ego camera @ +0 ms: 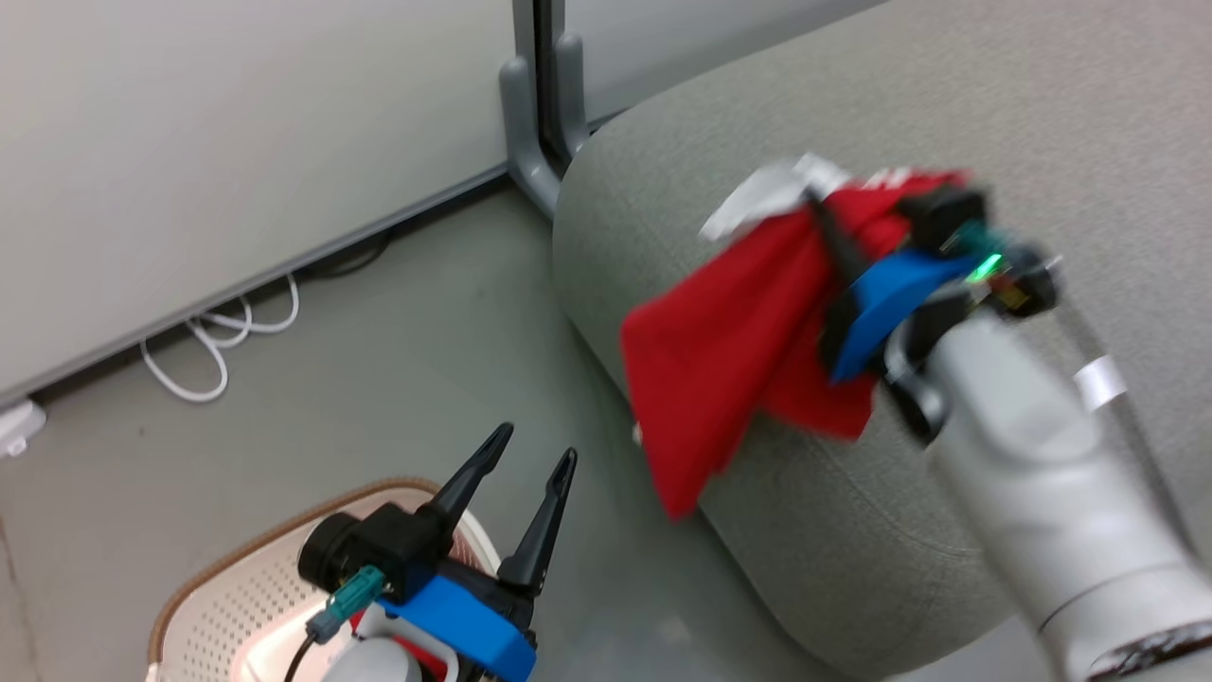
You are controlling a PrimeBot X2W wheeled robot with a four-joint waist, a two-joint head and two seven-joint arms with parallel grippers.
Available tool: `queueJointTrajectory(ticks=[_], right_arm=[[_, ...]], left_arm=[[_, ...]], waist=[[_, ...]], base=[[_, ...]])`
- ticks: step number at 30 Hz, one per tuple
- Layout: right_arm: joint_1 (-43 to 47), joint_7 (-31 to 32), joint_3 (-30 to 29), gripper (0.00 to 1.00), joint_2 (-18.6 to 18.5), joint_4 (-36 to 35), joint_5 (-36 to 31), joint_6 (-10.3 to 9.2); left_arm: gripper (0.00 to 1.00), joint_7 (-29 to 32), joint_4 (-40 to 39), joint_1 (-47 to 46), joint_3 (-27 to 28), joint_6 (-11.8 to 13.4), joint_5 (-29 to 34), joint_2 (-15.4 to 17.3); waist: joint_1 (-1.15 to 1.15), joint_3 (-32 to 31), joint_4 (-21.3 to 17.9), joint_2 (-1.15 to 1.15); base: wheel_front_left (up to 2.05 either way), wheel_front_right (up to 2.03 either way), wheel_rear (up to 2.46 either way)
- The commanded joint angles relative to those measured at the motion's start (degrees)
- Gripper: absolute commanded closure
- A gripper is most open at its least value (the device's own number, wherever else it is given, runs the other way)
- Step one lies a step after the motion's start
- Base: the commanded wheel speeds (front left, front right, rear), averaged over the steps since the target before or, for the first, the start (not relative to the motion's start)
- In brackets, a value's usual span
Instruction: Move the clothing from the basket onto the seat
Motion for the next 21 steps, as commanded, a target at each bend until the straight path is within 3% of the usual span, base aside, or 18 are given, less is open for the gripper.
queueJointTrajectory(ticks=[1,12,16,21], right_arm=[[-3.41,0.22,-2.12,1.0,-2.11,0.2,0.59,-0.05],[-19.73,2.29,-16.8,1.0,-23.5,1.31,-4.2,-0.04],[-19.75,1.3,-23.35,1.0,-26.95,1.31,-5.6,-0.04],[-16.42,-0.45,-29.47,1.0,-27.09,2.73,-6.54,-0.04]], left_arm=[[0.0,-0.19,-0.42,-1.74,-0.74,-0.22,0.32,0.61],[0.0,-0.18,-4.5,-12.78,-5.31,-0.21,0.1,2.18],[0.0,-0.18,-6.22,-16.46,-6.35,-0.21,0.67,3.02],[0.0,-0.18,-7.63,-19.12,-6.58,-0.22,1.3,3.39]], waist=[[0.0,4.0,3.06,0.0],[0.0,19.69,13.08,0.0],[0.0,24.96,15.47,0.0],[0.0,28.81,16.92,0.0]], base=[[0.0,0.0,0.0],[0.0,0.0,0.0],[0.0,0.0,0.0],[0.0,0.0,0.0]])
